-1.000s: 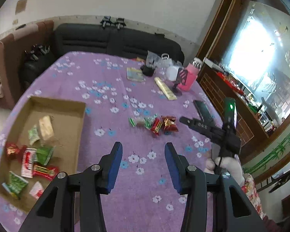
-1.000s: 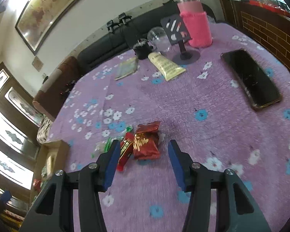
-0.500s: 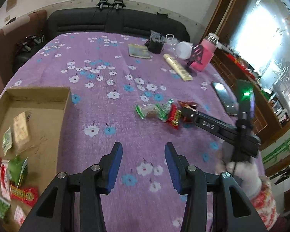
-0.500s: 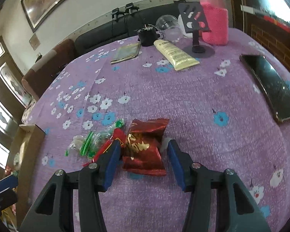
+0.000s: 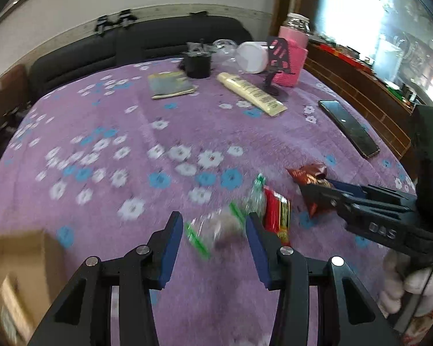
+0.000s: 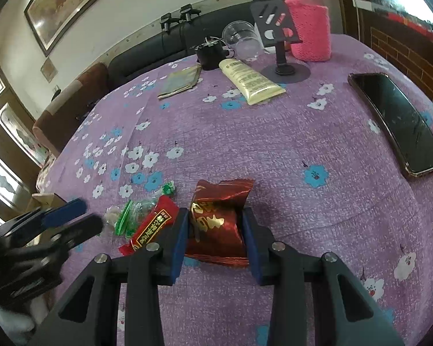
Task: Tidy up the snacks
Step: 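Grasp the red gold-print candy with the right tool while the left tool grasps a green stick, then grasp the clear green-edged packet with the left tool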
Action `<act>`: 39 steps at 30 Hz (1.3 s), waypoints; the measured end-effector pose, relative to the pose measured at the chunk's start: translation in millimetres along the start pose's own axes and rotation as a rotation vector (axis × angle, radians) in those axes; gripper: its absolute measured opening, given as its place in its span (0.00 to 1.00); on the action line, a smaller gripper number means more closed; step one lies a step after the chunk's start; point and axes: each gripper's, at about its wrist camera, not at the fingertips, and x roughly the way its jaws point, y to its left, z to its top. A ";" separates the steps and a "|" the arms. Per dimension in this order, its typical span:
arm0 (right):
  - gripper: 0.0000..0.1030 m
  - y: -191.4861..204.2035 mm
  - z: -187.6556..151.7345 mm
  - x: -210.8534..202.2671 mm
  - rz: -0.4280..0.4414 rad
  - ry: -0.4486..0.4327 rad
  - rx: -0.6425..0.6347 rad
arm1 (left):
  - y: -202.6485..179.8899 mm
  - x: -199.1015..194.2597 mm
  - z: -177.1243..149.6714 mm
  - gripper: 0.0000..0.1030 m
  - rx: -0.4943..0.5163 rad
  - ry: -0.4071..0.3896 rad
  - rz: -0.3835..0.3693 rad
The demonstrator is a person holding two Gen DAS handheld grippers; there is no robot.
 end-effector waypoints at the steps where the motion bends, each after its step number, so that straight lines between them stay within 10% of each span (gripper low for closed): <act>1: 0.34 -2.0 0.6 -0.9 0.001 0.000 0.008 | 0.3 6.0 2.1 0.47 0.010 0.011 -0.011; 11: 0.34 -4.0 -1.2 -3.4 0.023 0.018 0.026 | -28.5 14.2 -8.8 0.33 0.081 0.095 -0.039; 27: 0.33 -1.6 -2.0 -32.5 0.110 -0.053 0.040 | -42.4 -61.8 -52.8 0.21 0.007 0.003 -0.014; 35: 0.33 5.1 -5.7 -41.4 0.139 -0.062 0.023 | -46.0 -60.0 -76.4 0.25 0.018 0.027 0.043; 39: 0.33 2.8 -6.3 -36.5 0.147 -0.037 0.040 | -48.7 -57.7 -82.6 0.48 0.029 0.038 0.054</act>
